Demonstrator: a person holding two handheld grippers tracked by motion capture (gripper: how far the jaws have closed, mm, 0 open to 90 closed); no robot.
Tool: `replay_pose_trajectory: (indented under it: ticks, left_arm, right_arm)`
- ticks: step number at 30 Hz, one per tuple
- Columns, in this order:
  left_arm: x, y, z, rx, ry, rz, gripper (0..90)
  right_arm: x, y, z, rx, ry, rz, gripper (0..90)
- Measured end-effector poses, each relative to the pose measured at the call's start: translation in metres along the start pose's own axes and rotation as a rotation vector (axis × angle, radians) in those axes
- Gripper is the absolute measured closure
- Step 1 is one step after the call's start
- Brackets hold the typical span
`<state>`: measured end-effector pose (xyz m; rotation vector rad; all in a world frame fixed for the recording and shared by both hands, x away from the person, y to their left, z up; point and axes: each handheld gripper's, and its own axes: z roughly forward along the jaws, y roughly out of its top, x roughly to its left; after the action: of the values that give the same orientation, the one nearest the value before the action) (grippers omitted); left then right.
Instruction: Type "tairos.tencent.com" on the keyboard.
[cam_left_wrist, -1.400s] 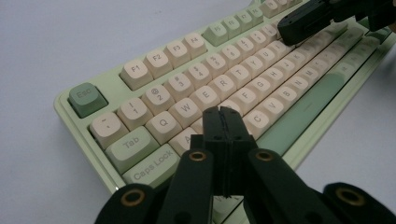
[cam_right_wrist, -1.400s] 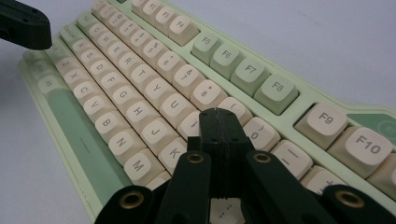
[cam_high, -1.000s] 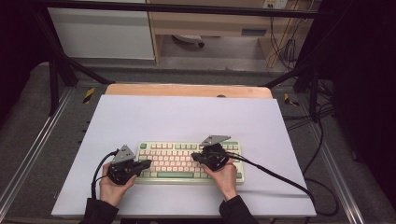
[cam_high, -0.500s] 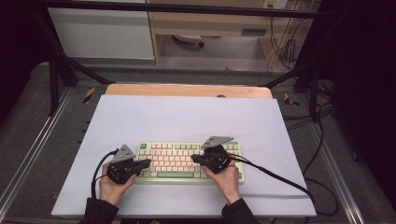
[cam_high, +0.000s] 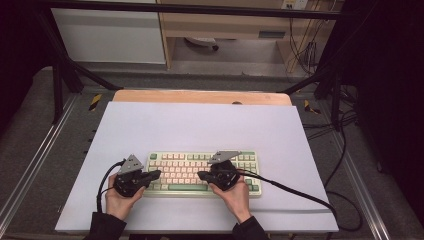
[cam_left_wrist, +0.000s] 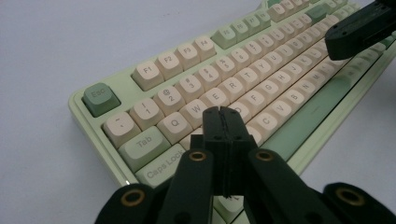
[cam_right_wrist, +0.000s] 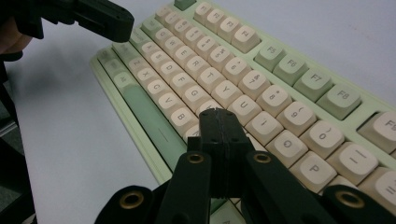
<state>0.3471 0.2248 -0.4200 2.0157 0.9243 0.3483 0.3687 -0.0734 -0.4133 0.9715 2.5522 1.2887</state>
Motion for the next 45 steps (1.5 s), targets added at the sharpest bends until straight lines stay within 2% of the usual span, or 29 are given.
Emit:
replay_pose_trajectory:
  ticks: [8, 28, 34, 39, 45]
  left_arm:
    - [-0.001, 0.0, 0.0, 0.001, 0.001, 0.003, 90.0]
    - [-0.001, 0.0, -0.001, 0.001, -0.001, 0.004, 90.0]
    - [-0.001, 0.001, -0.003, -0.007, -0.002, 0.01, 90.0]
    - [-0.001, 0.004, -0.004, 0.003, -0.012, 0.028, 89.5]
    - [0.002, 0.006, -0.005, 0.014, -0.013, 0.04, 70.8]
  right_arm:
    - [0.0, -0.005, 0.009, 0.019, 0.005, 0.006, 90.0]
    - [0.002, -0.011, 0.015, 0.034, 0.002, -0.002, 90.0]
    - [-0.003, -0.004, -0.004, 0.002, -0.021, -0.014, 90.0]
    - [-0.018, -0.007, -0.028, -0.036, -0.046, 0.021, 88.8]
    - [-0.039, -0.018, -0.057, -0.041, -0.08, 0.037, 72.5]
